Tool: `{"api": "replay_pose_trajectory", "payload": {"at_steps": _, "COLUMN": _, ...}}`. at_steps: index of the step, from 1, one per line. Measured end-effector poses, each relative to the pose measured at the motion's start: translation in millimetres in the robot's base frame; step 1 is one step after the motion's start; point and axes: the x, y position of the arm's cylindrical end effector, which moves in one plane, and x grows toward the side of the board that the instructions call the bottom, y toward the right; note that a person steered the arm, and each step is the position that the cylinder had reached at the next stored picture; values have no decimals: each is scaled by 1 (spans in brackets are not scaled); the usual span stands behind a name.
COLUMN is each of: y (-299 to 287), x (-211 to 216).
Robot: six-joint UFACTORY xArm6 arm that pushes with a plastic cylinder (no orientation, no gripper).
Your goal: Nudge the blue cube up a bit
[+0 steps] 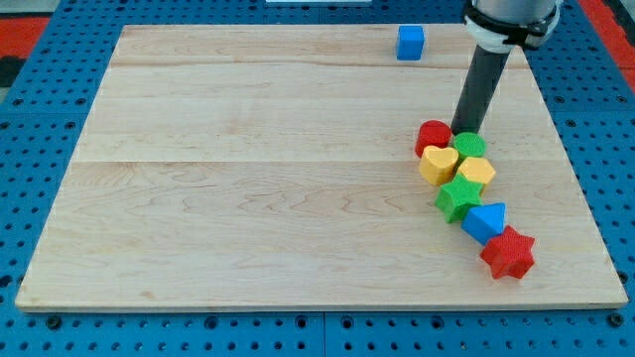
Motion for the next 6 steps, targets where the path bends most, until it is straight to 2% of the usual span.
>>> {"api": "replay_pose_trajectory", "payload": {"at_steps": 1, "y": -2, "x": 13}}
{"api": "replay_pose_trajectory", "payload": {"at_steps": 2, "y": -13, "x": -15}}
{"api": "replay_pose_trajectory", "payload": {"at_steps": 4, "y": -15, "x": -123}}
{"api": "replay_pose_trajectory", "payload": {"at_steps": 5, "y": -15, "x": -195}}
{"api": "replay_pose_trajectory", "payload": {"at_steps": 6, "y": -16, "x": -216}}
